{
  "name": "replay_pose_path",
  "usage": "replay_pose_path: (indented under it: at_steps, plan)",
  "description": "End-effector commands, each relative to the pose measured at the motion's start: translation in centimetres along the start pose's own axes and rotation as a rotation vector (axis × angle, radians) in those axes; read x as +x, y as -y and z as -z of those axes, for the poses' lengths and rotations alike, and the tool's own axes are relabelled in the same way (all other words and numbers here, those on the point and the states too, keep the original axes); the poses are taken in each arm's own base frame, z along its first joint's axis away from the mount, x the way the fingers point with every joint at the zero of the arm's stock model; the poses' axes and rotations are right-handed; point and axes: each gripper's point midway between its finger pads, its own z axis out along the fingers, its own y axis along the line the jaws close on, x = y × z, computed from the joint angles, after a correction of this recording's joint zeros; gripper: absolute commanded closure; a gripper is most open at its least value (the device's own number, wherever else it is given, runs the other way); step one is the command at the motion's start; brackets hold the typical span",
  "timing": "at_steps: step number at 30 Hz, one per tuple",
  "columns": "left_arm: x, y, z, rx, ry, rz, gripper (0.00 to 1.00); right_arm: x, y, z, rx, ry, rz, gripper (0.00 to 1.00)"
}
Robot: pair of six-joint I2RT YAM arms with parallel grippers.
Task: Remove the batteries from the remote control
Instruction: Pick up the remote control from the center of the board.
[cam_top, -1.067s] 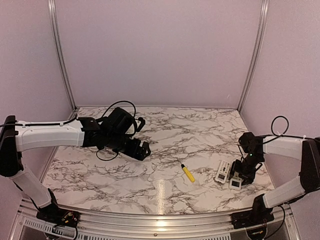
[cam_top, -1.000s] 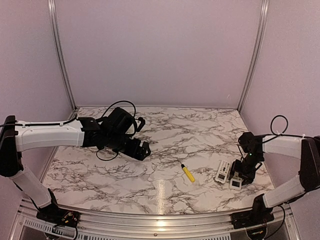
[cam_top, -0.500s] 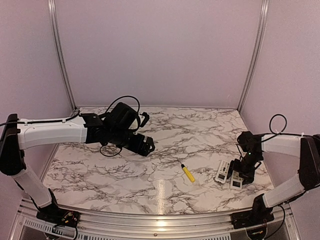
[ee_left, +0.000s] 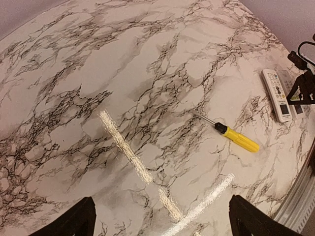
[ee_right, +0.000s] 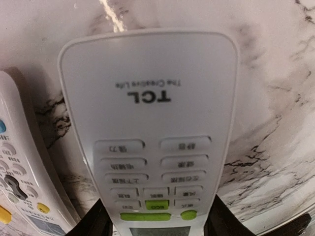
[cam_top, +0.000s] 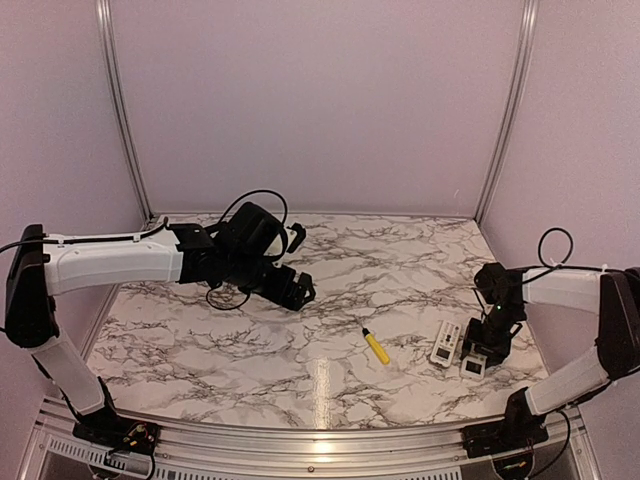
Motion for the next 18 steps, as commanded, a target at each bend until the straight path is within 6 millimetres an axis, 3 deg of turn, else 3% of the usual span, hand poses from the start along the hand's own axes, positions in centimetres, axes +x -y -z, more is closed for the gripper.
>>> replay_pose_path:
  at_steps: [1, 8, 18]
  plan:
    - [0.2, 0.4, -0.1, 0.015, -0.017, -0.017, 0.02, -1.1, -0.3, -0.2, -0.014, 0.068, 0.001, 0.55]
    - [0.2, 0.5, 0.0, 0.021, -0.016, -0.016, 0.02, -1.1, -0.5, 0.6, -0.041, 0.083, -0.002, 0.60]
    - [-0.5, 1.5, 0.6, 0.072, -0.005, -0.009, 0.02, -2.4, -2.5, 5.0, -0.157, 0.171, -0.034, 0.63]
